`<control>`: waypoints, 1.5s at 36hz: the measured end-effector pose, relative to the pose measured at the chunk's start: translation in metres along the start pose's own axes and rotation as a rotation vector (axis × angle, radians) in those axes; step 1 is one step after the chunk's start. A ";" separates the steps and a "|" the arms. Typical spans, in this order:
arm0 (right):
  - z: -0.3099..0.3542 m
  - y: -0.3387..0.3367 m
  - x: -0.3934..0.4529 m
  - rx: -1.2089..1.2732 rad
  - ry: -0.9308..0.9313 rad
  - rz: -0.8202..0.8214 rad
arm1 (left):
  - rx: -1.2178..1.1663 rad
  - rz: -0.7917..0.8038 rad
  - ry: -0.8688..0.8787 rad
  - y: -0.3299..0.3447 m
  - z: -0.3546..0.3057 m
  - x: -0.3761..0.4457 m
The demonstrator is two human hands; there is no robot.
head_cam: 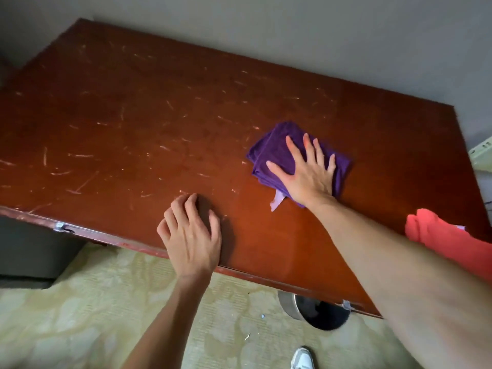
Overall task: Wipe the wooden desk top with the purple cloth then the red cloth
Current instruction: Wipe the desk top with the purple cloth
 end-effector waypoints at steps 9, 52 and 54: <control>-0.023 -0.026 0.126 -0.014 -0.073 0.082 | 0.042 -0.016 0.021 0.003 -0.003 -0.003; 0.116 0.045 -0.147 0.011 -0.314 0.012 | -0.138 -0.101 -0.223 -0.033 0.052 0.012; 0.118 0.044 -0.139 0.012 -0.309 0.016 | -0.140 -0.092 -0.248 -0.031 0.065 0.022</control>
Point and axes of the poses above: each hand's wrist, its own x-axis towards the middle knuckle, its own y-axis out of the palm, z = x × y, the point moved 8 cm from there along x, towards the middle knuckle, and after that the axes turned 8 degrees about z, right-handed, at the moved point
